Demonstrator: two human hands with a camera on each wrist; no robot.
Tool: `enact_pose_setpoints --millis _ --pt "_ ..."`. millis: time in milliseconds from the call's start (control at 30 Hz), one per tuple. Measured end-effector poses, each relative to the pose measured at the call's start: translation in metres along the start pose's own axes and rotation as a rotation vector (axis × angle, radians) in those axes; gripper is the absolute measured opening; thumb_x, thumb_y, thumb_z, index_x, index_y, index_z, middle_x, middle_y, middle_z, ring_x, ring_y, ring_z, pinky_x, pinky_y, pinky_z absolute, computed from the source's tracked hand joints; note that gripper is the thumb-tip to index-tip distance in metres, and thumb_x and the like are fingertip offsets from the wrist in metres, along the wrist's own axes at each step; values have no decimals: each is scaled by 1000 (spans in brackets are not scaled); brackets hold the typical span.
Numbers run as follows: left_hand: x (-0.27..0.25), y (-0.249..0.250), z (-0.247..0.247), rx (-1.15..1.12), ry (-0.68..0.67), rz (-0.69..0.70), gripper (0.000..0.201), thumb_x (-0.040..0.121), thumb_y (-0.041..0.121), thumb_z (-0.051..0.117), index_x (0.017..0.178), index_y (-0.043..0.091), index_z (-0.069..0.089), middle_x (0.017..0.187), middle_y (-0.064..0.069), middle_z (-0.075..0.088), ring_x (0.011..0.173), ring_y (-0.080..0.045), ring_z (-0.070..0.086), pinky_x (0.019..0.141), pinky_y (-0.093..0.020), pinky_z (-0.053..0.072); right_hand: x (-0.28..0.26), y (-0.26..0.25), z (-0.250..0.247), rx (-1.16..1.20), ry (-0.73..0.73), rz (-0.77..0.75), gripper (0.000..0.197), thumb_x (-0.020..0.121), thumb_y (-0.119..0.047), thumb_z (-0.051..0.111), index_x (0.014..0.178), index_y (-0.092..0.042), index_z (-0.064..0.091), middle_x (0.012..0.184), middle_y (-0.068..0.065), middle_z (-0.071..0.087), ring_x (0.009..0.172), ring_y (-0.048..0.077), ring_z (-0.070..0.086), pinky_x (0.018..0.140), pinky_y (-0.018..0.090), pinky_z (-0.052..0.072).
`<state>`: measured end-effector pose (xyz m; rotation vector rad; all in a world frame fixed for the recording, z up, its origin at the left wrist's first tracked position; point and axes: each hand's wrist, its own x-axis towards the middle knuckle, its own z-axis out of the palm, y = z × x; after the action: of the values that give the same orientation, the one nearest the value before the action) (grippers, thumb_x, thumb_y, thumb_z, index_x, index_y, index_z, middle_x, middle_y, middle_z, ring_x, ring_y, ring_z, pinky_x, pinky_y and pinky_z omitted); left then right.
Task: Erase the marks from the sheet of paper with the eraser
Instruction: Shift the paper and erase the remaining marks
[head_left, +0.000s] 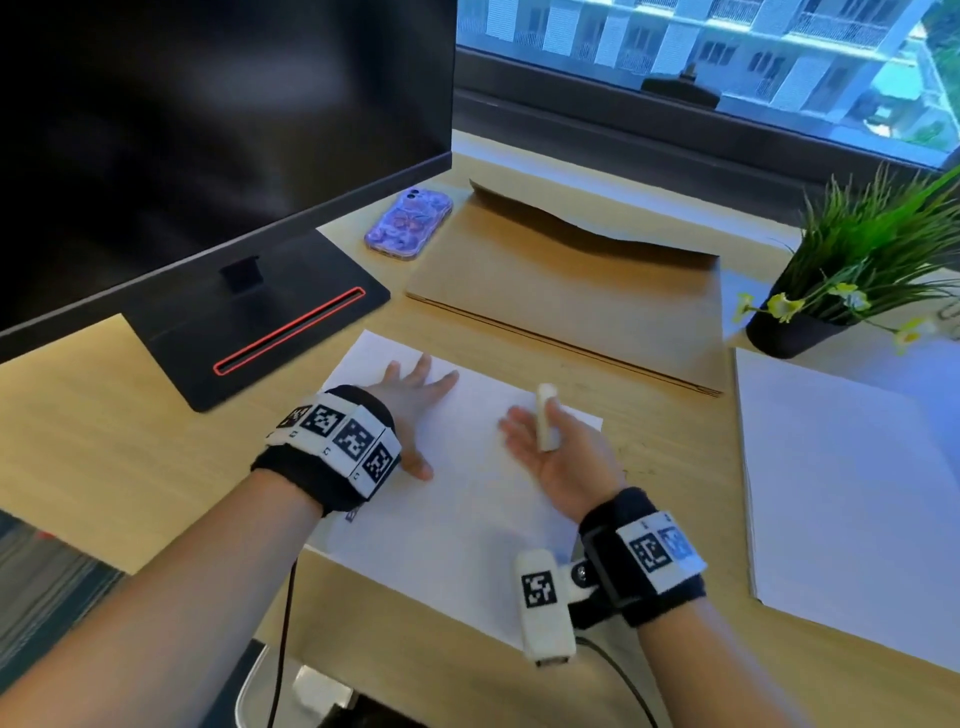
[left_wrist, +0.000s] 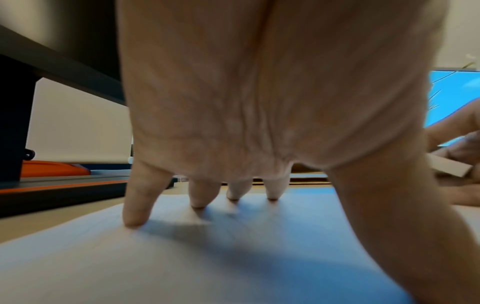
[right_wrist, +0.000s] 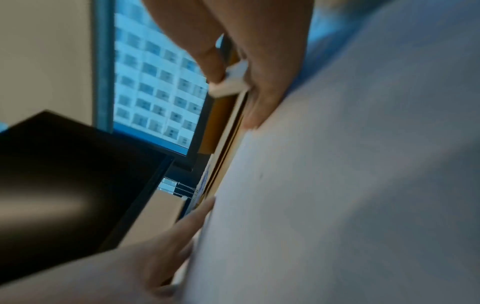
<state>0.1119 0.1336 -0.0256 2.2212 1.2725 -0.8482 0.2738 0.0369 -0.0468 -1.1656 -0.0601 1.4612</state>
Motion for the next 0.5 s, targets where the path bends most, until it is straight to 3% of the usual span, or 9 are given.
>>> enact_pose_setpoints --millis 67,133,200,267,367,433,500 --pt "1 -2 1 -26 1 9 122 73 39 78 147 32 -18 153 2 -29 143 -31 -18 110 -59 20 5 -11 -10 -117 229 -254 34 99 -23 46 121 2 50 106 8 61 103 22 61 88 29 52" --pt "3 -3 3 -64 8 16 123 71 40 79 147 34 -16 154 3 -28 143 -30 -19 111 -59 18 4 -17 -13 -207 308 -373 37 98 -26 46 126 -2 50 109 5 61 108 18 59 91 27 49" --pt "4 -1 6 -107 38 6 122 69 43 80 148 34 -12 154 5 -26 143 -29 -19 111 -61 17 -3 -13 -8 -144 148 -289 30 99 -23 43 121 -4 51 106 7 62 98 19 62 88 30 51" --pt "6 4 9 -129 74 -22 120 67 49 79 149 35 -7 155 5 -24 143 -29 -19 107 -67 19 -14 -3 2 -113 -65 -74 22 100 -19 41 112 -4 52 98 11 64 87 22 65 79 31 54" --pt "12 8 10 -126 71 -39 123 64 54 79 148 37 -10 154 3 -26 142 -32 -22 105 -69 20 -26 13 7 -304 -320 211 22 100 -18 40 101 -4 57 98 13 66 90 25 65 81 30 54" --pt "12 7 10 -132 54 -38 125 64 55 79 147 38 -13 153 3 -29 141 -33 -23 105 -69 19 -26 13 4 -343 -303 267 23 99 -18 41 103 -2 56 95 14 67 87 23 68 79 30 56" --pt "9 8 9 -133 43 -30 123 67 54 77 147 37 -15 152 4 -31 141 -33 -23 104 -71 17 -18 6 -3 -217 -134 164 23 100 -19 42 109 0 52 92 16 67 79 24 69 70 31 58"
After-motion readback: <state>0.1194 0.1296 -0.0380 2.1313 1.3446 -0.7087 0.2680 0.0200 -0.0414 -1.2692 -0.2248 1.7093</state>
